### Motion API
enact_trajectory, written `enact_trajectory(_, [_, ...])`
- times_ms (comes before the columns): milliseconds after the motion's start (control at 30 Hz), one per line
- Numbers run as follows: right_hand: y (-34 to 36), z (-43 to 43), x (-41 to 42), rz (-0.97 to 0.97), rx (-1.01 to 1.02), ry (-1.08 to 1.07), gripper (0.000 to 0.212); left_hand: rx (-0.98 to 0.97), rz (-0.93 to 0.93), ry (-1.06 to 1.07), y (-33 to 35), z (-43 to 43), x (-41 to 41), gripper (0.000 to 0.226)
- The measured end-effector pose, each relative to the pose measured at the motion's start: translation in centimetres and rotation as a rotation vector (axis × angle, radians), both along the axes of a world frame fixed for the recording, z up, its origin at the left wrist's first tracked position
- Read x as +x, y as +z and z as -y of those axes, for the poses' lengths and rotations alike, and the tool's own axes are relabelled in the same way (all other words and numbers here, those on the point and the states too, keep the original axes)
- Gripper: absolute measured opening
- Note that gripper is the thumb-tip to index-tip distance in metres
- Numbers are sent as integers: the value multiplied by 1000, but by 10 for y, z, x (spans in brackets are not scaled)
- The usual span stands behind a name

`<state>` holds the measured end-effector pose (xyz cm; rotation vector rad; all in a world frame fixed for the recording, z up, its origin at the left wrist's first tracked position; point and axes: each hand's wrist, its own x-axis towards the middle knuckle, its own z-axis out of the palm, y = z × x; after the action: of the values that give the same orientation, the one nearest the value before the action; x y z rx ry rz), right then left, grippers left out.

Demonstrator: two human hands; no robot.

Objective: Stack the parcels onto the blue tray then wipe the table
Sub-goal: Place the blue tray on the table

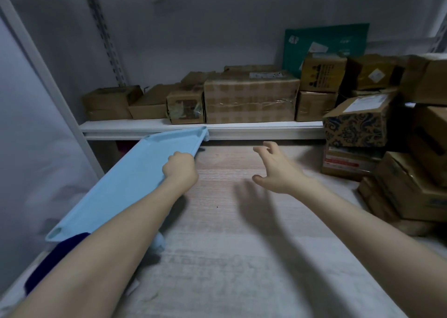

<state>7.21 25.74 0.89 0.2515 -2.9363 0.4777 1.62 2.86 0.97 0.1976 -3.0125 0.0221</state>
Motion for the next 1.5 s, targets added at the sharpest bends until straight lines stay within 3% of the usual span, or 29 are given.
enact_trajectory(233, [22,-10,26,-63,-32,-101,68,12,-65,-132,53,-25,38,13])
enact_trajectory(333, [32,-20,39,-67,-111,-151,69,5,-117,-192,79,-36,61,19])
enact_trajectory(533, [46,-39,46,-39,-588,-296,64,-66,-226,-263,121,-39,90,12])
enact_trajectory(700, [38,-49,36,105,-970,-401,46,-133,-348,-428,124,-32,87,19])
enact_trajectory(800, [38,-49,31,77,-1149,-471,37,-207,-372,-525,114,-22,79,15])
enact_trajectory(900, [36,-51,25,-25,-1134,-540,46,-270,-367,-596,94,-13,72,18])
enact_trajectory(1000, [31,-51,15,-76,-1095,-607,40,-307,-333,-655,70,-7,67,21])
enact_trajectory(1167, [12,-44,-1,14,-1012,-632,19,-269,-277,-706,34,10,56,21])
enact_trajectory(1400, [-5,-22,-15,83,-748,-621,42,-243,-136,-657,-4,28,39,23])
enact_trajectory(1500, [-11,-21,-22,124,-618,-663,38,-241,-103,-669,-11,23,34,21])
